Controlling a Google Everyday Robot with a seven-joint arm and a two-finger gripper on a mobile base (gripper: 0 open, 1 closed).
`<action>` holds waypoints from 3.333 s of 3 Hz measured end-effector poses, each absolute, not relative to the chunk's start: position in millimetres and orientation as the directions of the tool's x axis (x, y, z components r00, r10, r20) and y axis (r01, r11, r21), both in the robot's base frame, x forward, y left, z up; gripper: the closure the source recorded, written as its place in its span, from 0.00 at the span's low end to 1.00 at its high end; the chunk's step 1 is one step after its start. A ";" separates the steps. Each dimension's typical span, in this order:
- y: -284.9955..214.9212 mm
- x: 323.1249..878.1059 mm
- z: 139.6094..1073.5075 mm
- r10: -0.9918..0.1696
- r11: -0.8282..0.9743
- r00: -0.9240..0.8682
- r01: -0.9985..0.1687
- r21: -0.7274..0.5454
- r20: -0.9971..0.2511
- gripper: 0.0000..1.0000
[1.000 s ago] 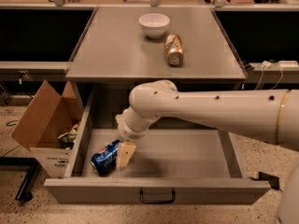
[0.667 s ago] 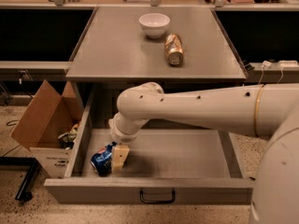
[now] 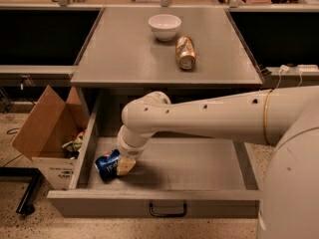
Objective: Pick pepsi can from top drawer and place on counter
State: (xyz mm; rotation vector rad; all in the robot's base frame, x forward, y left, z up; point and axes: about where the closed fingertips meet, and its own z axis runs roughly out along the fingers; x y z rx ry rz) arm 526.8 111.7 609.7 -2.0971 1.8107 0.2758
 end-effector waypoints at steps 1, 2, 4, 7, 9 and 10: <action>103.4 528.7 612.6 -0.921 -0.087 0.136 -0.985 -0.149 -0.364 0.64; 76.7 533.4 630.0 -0.927 -0.010 0.079 -0.983 -0.186 -0.367 0.87; 5.7 548.5 701.7 -0.933 0.145 -0.028 -0.942 -0.304 -0.358 1.00; -0.3 567.3 830.4 -0.860 0.286 -0.046 -0.868 -0.405 -0.509 1.00; -2.3 602.1 874.4 -0.796 0.383 -0.077 -0.832 -0.400 -0.601 1.00; 20.4 626.3 880.0 -0.771 0.407 -0.089 -0.830 -0.381 -0.630 1.00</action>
Offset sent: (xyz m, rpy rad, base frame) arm 0.0146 -0.0724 0.0460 0.0141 -0.0995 -0.2127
